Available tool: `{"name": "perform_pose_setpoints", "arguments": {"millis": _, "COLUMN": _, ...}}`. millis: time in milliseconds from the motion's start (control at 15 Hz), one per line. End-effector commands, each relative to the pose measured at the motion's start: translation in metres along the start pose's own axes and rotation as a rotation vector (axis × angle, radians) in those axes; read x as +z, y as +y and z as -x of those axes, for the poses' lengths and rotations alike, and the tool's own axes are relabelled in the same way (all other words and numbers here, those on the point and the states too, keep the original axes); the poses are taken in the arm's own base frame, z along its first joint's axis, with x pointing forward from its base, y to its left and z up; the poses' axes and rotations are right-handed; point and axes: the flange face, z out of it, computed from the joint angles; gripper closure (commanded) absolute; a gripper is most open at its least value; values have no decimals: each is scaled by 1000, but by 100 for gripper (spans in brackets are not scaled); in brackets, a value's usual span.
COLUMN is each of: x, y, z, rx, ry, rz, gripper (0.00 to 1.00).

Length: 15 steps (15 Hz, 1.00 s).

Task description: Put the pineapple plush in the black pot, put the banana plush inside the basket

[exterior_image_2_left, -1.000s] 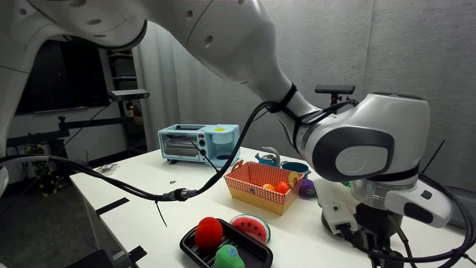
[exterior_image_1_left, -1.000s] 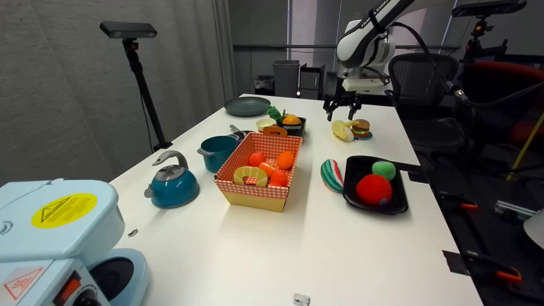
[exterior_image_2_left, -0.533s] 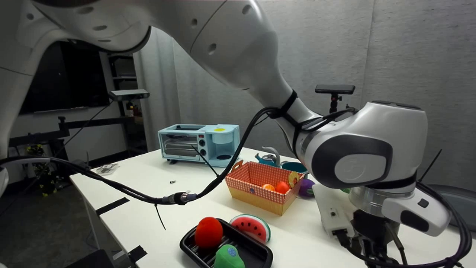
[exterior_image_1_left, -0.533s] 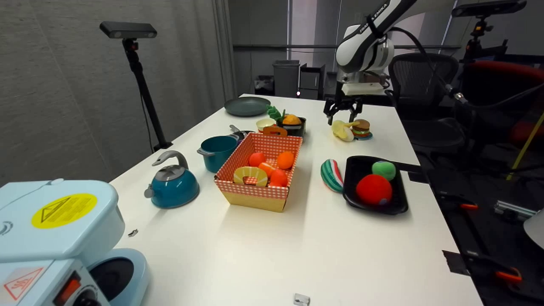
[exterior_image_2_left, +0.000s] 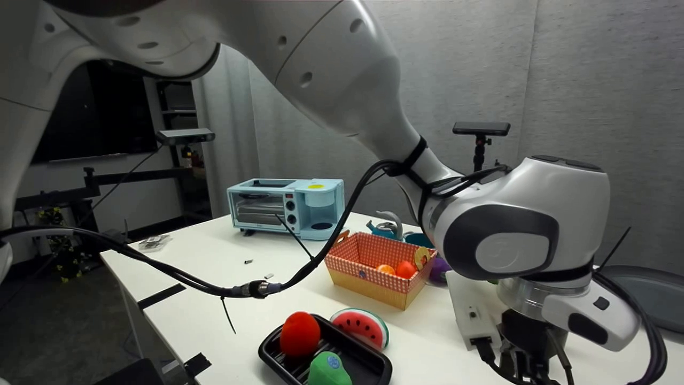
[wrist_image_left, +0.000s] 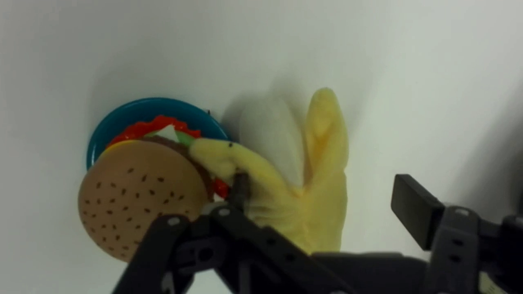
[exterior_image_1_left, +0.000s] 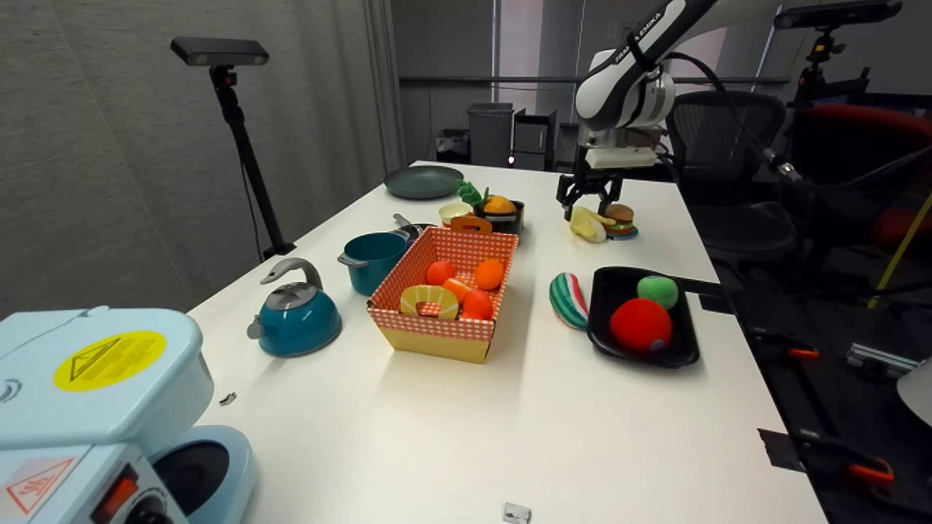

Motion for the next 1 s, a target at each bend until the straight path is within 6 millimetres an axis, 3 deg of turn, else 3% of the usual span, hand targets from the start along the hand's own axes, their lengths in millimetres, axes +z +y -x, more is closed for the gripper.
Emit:
{"name": "perform_pose_setpoints", "arguments": {"millis": 0, "x": 6, "y": -1, "z": 4, "rx": 27, "ry": 21, "rz": -43, "gripper": 42}}
{"name": "perform_pose_setpoints", "arguments": {"millis": 200, "x": 8, "y": -5, "z": 9, "rx": 17, "ry": 33, "rz": -55, "gripper": 67}}
{"name": "perform_pose_setpoints", "arguments": {"millis": 533, "x": -7, "y": -17, "z": 15, "rx": -17, "ry": 77, "rz": -54, "gripper": 100}}
{"name": "perform_pose_setpoints", "arguments": {"millis": 933, "x": -55, "y": -62, "z": 37, "rx": -168, "ry": 152, "rz": -26, "gripper": 98}}
